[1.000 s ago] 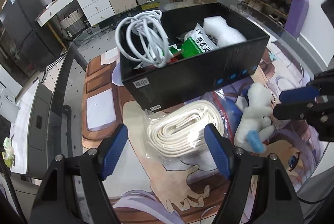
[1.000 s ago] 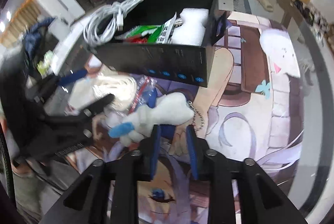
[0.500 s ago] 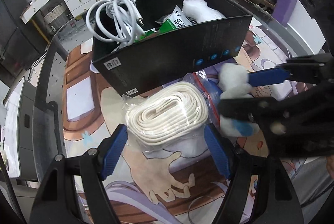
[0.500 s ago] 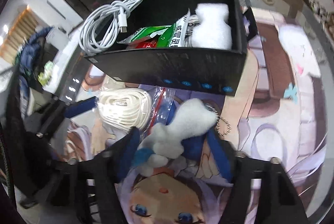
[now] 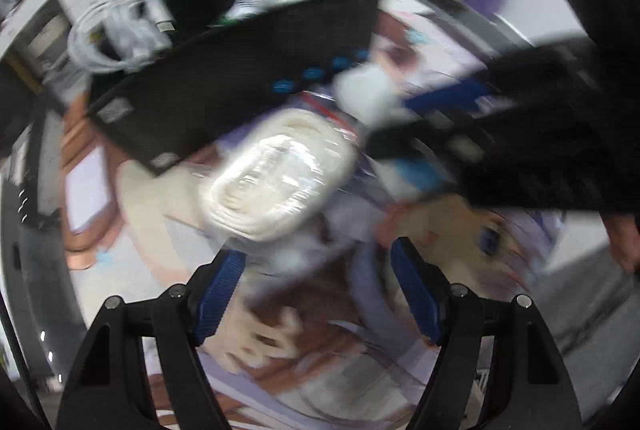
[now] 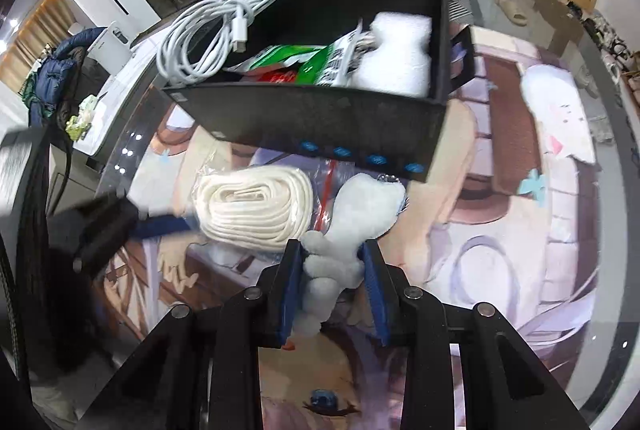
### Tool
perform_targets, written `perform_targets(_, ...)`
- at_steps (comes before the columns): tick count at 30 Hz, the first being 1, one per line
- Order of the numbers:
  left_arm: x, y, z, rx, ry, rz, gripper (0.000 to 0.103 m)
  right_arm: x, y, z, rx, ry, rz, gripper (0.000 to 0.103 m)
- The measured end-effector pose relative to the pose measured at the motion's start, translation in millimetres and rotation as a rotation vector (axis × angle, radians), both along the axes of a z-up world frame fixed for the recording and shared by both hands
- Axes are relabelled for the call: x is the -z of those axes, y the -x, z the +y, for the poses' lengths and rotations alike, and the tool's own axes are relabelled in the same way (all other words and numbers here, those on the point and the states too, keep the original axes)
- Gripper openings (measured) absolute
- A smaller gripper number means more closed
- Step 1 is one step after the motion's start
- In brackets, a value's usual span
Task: Organize soft objects
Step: 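Grasp the bagged white rope coil with left tool while right tool holds the plush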
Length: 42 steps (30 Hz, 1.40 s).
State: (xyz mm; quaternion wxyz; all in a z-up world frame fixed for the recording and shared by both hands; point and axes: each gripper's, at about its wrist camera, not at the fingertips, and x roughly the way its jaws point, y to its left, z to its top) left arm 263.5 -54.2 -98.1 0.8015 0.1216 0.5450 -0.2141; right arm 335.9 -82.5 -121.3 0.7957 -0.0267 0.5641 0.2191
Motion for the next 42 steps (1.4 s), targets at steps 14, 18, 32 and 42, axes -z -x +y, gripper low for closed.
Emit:
perform_targets(14, -11, -14, -8, 0.030, -0.138, -0.228, 0.076, 4, -6, -5, -0.001, 0.011, 0.017, 0.031)
perform_targets(18, -4, -24, -4, 0.050, -0.101, -0.212, 0.076, 7, -7, -1, -0.001, 0.003, 0.028, 0.031)
perform_targets(32, -6, 1, -2, 0.077, -0.050, -0.053, 0.046, 6, -6, -8, 0.000, -0.004, 0.022, 0.032)
perform_targets(42, -15, 2, 3, -0.019, -0.100, -0.148, 0.082, 1, -1, -4, -0.022, -0.005, 0.017, 0.031)
